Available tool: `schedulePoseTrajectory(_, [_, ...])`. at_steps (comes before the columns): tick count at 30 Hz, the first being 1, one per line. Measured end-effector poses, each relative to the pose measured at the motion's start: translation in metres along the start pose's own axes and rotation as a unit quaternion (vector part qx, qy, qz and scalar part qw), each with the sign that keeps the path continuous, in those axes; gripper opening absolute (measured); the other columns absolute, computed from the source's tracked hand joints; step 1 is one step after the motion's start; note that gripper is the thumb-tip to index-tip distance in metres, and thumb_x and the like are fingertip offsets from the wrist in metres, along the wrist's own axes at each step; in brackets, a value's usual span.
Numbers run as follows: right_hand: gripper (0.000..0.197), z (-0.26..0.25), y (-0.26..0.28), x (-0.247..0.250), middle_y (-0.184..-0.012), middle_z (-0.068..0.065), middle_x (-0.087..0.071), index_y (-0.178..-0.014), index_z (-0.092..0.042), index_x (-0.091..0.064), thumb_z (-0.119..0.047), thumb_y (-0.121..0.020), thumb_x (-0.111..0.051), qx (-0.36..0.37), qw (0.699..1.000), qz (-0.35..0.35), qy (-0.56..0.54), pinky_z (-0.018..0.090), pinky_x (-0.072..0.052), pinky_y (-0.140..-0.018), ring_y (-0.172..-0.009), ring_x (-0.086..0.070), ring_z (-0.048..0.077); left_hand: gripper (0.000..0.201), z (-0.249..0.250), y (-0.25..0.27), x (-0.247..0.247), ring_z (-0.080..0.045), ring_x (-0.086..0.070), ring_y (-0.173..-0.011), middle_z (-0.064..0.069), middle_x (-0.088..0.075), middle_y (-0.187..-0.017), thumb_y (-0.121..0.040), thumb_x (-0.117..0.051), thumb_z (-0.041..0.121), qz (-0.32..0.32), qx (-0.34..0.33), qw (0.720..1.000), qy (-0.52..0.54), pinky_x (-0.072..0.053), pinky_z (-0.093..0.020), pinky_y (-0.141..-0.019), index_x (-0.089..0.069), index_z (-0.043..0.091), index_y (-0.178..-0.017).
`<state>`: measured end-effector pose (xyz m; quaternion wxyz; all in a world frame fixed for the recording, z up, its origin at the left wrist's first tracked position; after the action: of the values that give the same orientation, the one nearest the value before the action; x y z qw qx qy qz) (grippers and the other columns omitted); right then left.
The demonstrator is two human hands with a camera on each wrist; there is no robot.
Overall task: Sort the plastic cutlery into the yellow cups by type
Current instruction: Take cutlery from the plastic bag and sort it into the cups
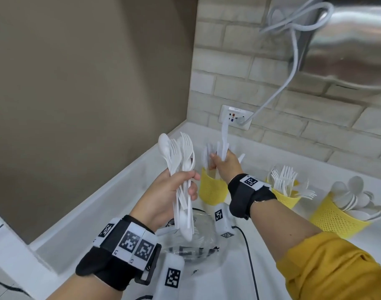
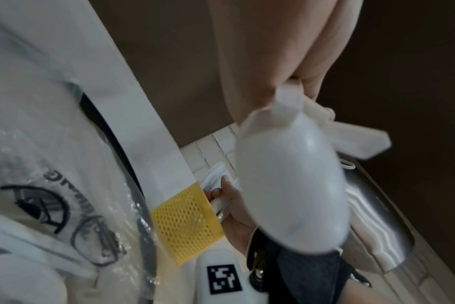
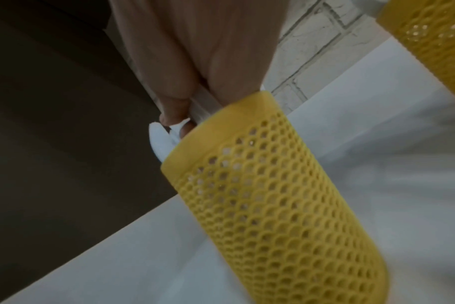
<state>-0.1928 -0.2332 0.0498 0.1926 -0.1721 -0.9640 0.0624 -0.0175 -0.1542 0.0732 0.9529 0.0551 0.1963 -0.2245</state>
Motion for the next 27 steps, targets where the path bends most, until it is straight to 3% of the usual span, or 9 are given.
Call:
schedulePoseTrajectory(2, [0.003, -0.004, 0.0, 0.002, -0.071, 0.001, -0.058, -0.095, -0.012, -0.052, -0.013, -0.094, -0.049, 0.006, 1.0, 0.01, -0.019, 0.019, -0.043, -0.069, -0.065, -0.056, 0.012, 0.028, -0.002, 0.0, 0.0, -0.012, -0.045, -0.045, -0.012, -0.042, -0.074, -0.09, -0.048, 0.006, -0.003, 0.003, 1.0, 0.002, -0.039, -0.024, -0.052, -0.065, 0.014, -0.069])
schedulePoseTrajectory(5, [0.004, -0.015, 0.004, 0.009, -0.072, 0.002, -0.058, -0.094, -0.011, -0.051, -0.012, -0.095, -0.048, 0.031, 0.995, 0.049, -0.083, 0.003, -0.042, -0.059, -0.066, -0.058, 0.006, 0.018, 0.0, 0.002, 0.001, -0.011, -0.045, -0.046, -0.012, -0.045, -0.074, -0.091, -0.046, 0.004, -0.001, -0.008, 1.0, 0.0, -0.042, -0.023, -0.05, -0.059, 0.007, -0.079])
schedulePoseTrajectory(8, [0.012, -0.009, 0.007, 0.005, -0.076, 0.0, -0.06, -0.086, -0.019, -0.054, -0.012, -0.094, -0.049, 0.015, 0.997, 0.01, -0.075, 0.015, -0.043, -0.071, -0.072, -0.06, 0.01, 0.014, 0.001, 0.004, 0.001, -0.011, -0.046, -0.046, -0.01, -0.05, -0.076, -0.091, -0.045, 0.002, 0.0, -0.017, 1.0, -0.002, -0.043, -0.023, -0.05, -0.057, 0.007, -0.085])
schedulePoseTrajectory(11, [0.017, -0.01, 0.011, 0.001, -0.087, -0.005, -0.056, -0.099, -0.019, -0.05, -0.01, -0.088, -0.06, 0.016, 0.997, -0.029, -0.068, 0.018, -0.043, -0.073, -0.083, -0.056, 0.01, 0.024, 0.0, 0.006, 0.001, -0.012, -0.047, -0.048, -0.015, -0.045, -0.079, -0.089, -0.05, 0.005, -0.013, -0.021, 1.0, -0.01, -0.042, -0.025, -0.053, -0.066, 0.015, -0.075])
schedulePoseTrajectory(13, [0.029, -0.018, 0.01, 0.005, -0.086, -0.006, -0.055, -0.102, -0.019, -0.047, -0.005, -0.083, -0.064, 0.044, 0.995, -0.008, -0.089, 0.016, -0.046, -0.074, -0.083, -0.055, 0.01, 0.019, 0.0, 0.006, 0.002, -0.013, -0.047, -0.048, -0.015, -0.045, -0.079, -0.086, -0.053, 0.007, -0.014, -0.023, 1.0, -0.011, -0.042, -0.025, -0.054, -0.065, 0.014, -0.074])
schedulePoseTrajectory(16, [0.023, -0.024, 0.006, 0.012, -0.082, 0.004, -0.057, -0.088, -0.024, -0.048, -0.002, -0.087, -0.055, 0.063, 0.992, 0.042, -0.1, 0.026, -0.044, -0.081, -0.087, -0.057, 0.021, 0.016, 0.0, 0.006, 0.002, -0.012, -0.047, -0.048, -0.014, -0.047, -0.077, -0.087, -0.053, 0.006, -0.011, -0.022, 1.0, -0.009, -0.042, -0.026, -0.053, -0.063, 0.012, -0.076])
schedulePoseTrajectory(20, [0.015, -0.011, 0.01, 0.006, -0.086, -0.001, -0.049, -0.097, -0.017, -0.043, -0.012, -0.09, -0.054, 0.028, 0.999, 0.012, -0.036, 0.022, -0.04, -0.068, -0.084, -0.048, 0.02, 0.017, 0.0, 0.007, -0.002, -0.013, -0.047, -0.046, -0.013, -0.049, -0.077, -0.09, -0.048, 0.002, -0.014, -0.019, 1.0, -0.014, -0.042, -0.026, -0.053, -0.06, 0.01, -0.081])
schedulePoseTrajectory(24, [0.037, -0.014, 0.012, 0.009, -0.108, 0.002, -0.051, -0.116, -0.019, -0.043, -0.015, -0.086, -0.063, 0.054, 0.997, 0.026, -0.056, 0.03, -0.04, -0.096, -0.104, -0.049, 0.016, 0.015, 0.001, 0.008, -0.004, -0.012, -0.046, -0.046, -0.011, -0.052, -0.077, -0.09, -0.046, 0.001, -0.02, -0.019, 1.0, -0.01, -0.043, -0.024, -0.051, -0.058, 0.009, -0.083])
schedulePoseTrajectory(27, [0.038, -0.034, 0.017, 0.019, -0.116, 0.006, -0.05, -0.127, -0.013, -0.043, -0.013, -0.091, -0.055, 0.096, 0.992, 0.074, -0.029, 0.022, -0.036, -0.095, -0.11, -0.047, 0.012, 0.023, 0.0, 0.009, -0.004, -0.013, -0.047, -0.047, -0.015, -0.048, -0.08, -0.09, -0.047, 0.003, -0.028, -0.013, 0.999, -0.012, -0.041, -0.025, -0.052, -0.063, 0.012, -0.076])
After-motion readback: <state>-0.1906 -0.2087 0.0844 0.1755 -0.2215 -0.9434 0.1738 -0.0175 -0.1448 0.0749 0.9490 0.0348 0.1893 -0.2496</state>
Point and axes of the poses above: each hand's wrist, its own y-axis away from the middle knuckle, its own x-axis out of the back of the hand, z = x × y, the point moved 6 cm from there along -y, towards the middle knuckle
